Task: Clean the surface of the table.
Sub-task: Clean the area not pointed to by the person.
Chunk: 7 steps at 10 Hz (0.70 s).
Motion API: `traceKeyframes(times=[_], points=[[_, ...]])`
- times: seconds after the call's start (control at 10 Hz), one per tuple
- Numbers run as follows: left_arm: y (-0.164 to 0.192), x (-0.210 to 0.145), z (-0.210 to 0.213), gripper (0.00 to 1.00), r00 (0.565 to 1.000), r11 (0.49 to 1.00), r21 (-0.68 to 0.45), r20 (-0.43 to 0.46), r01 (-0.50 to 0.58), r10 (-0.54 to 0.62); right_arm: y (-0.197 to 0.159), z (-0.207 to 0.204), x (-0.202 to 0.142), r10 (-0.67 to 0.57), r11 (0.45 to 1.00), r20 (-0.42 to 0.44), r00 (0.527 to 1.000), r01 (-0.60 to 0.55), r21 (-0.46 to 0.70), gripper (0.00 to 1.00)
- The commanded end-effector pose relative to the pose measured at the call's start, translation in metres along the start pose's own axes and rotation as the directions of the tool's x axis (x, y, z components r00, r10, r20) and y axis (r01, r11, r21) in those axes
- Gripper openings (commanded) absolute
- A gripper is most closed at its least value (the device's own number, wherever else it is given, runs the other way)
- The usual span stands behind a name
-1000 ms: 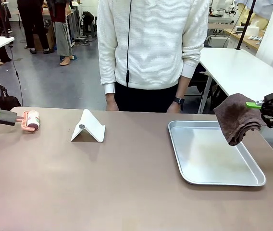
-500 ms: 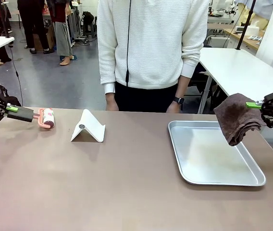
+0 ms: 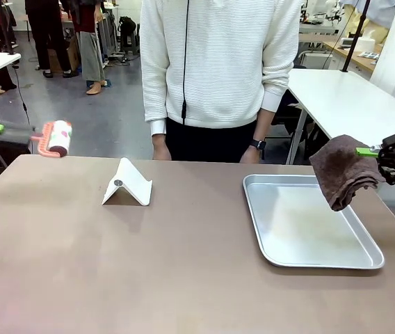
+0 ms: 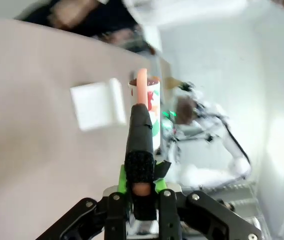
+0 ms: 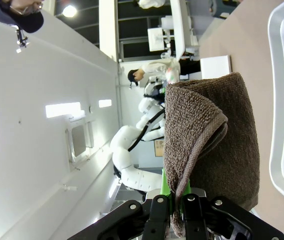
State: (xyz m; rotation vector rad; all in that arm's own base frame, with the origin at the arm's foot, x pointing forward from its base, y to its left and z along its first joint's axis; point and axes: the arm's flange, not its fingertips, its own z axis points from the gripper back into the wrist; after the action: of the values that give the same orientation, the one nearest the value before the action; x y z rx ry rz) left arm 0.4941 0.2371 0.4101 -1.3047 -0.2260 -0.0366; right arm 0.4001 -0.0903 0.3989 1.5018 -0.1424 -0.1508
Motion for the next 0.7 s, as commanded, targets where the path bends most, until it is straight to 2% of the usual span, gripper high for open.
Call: traceKeyframes(times=[0.0,0.1,0.3,0.4,0.6], points=[[-0.024,-0.061,0.023,0.22,0.991,0.998,-0.062,-0.13,-0.031,0.023,0.004,-0.001,0.0,0.0,1.0,0.001,1.0,0.0,0.02,0.07],[-0.034,-0.091,0.037,0.22,0.994,0.998,-0.056,-0.113,-0.015,0.008,0.004,-0.001,0.0,0.0,1.0,0.001,1.0,0.0,0.02,0.07],[-0.042,-0.15,0.063,0.22,0.985,0.997,-0.071,-0.175,-0.021,0.008,0.004,-0.001,0.0,0.0,1.0,0.001,1.0,0.0,0.02,0.07],[-0.04,-0.176,0.074,0.22,0.984,0.996,-0.08,-0.176,-0.024,0.009,0.004,-0.001,0.0,0.0,1.0,0.001,1.0,0.0,0.02,0.07],[-0.029,-0.204,0.088,0.22,0.989,0.994,-0.101,-0.147,-0.031,0.016,0.004,-0.001,0.0,0.0,1.0,0.001,1.0,0.0,0.02,0.07]])
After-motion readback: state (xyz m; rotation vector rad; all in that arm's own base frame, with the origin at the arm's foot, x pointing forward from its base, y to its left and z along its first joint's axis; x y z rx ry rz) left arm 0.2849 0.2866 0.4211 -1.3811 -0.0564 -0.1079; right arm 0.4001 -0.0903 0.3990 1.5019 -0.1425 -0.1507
